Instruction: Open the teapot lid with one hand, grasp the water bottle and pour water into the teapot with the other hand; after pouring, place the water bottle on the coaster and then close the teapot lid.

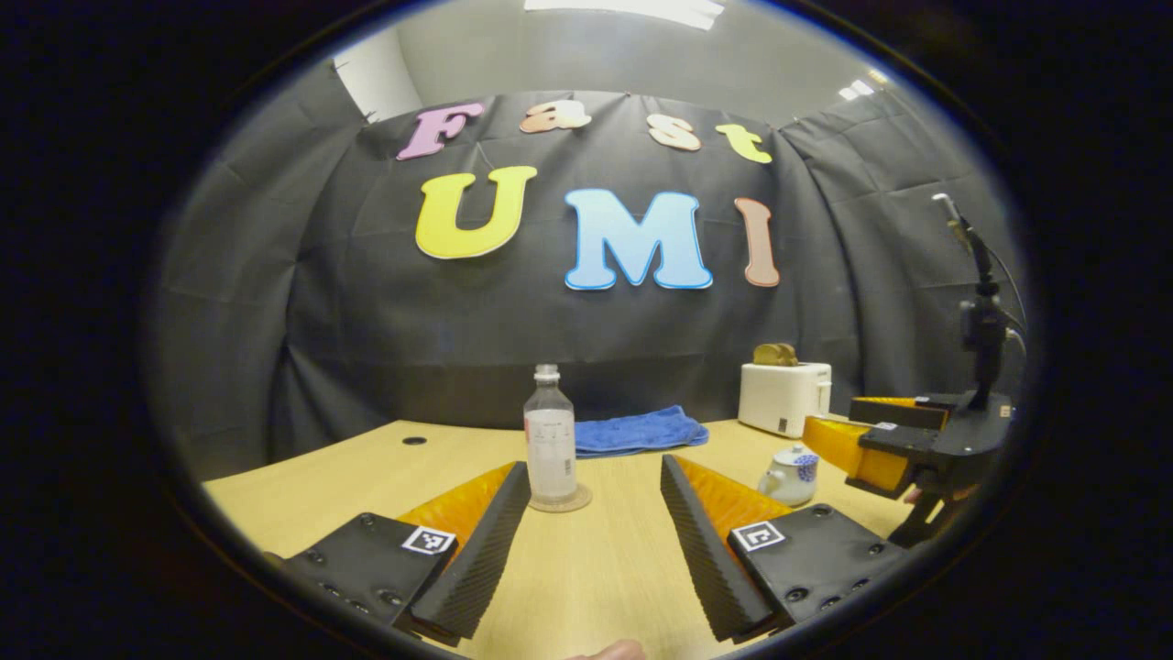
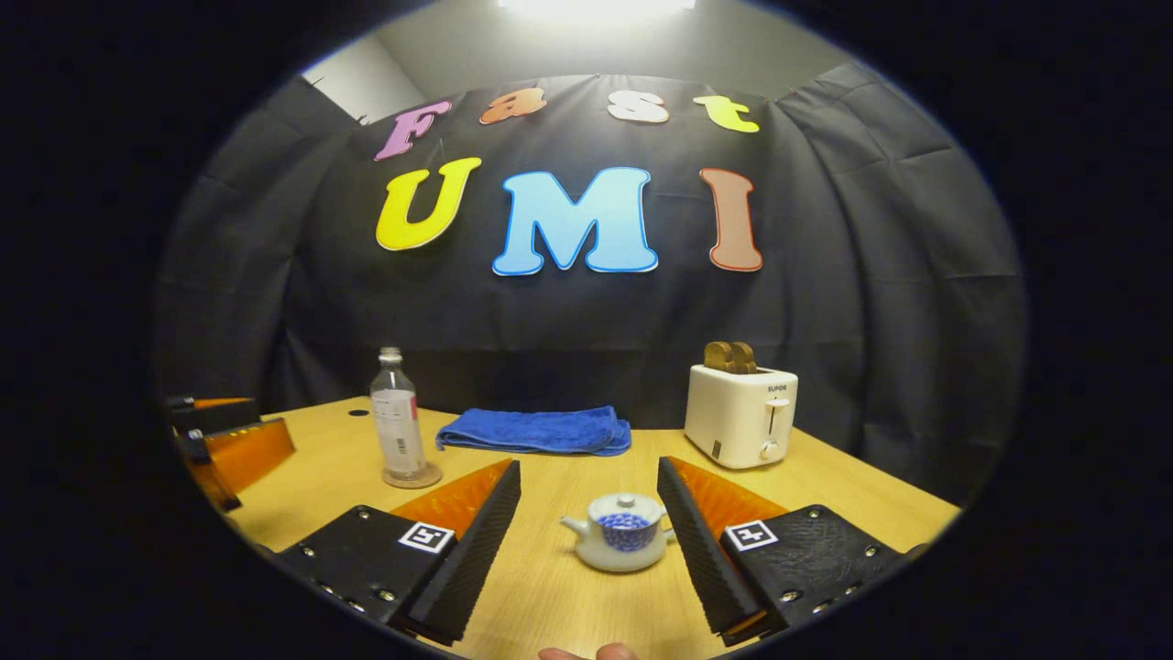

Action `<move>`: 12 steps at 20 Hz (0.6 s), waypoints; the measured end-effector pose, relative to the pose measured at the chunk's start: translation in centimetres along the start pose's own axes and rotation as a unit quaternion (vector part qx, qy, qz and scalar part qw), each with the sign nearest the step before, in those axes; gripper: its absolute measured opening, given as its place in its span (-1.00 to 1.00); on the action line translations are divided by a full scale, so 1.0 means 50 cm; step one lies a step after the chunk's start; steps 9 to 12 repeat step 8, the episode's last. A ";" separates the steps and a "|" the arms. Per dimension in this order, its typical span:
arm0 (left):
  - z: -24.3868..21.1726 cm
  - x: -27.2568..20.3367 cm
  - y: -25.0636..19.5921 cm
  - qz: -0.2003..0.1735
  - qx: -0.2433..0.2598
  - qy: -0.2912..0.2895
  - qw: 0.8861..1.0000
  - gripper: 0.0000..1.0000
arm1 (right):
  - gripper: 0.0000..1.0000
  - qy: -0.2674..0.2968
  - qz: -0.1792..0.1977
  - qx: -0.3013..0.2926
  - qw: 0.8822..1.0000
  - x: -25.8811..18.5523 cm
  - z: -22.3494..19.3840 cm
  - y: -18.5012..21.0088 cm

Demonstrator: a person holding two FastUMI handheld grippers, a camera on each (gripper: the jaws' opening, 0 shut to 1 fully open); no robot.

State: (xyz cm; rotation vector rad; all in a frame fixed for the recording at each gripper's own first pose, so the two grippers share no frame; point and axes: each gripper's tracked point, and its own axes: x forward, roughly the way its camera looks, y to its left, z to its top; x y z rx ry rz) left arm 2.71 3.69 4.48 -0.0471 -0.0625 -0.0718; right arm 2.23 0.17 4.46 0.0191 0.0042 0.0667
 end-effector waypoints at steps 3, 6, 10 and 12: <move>-0.026 -0.025 -0.031 0.002 -0.008 0.006 1.000 0.99 | 0.90 0.001 -0.026 -0.009 1.000 -0.065 -0.027 -0.007; -0.041 -0.038 -0.055 0.008 0.008 0.005 1.000 0.97 | 0.90 0.013 -0.029 0.002 0.999 -0.101 -0.056 0.003; -0.046 -0.046 -0.072 0.009 0.012 0.003 1.000 0.97 | 0.90 0.016 -0.038 0.005 0.999 -0.114 -0.063 -0.001; -0.046 -0.046 -0.072 0.009 0.012 0.003 1.000 0.97 | 0.90 0.016 -0.038 0.005 0.999 -0.114 -0.063 -0.001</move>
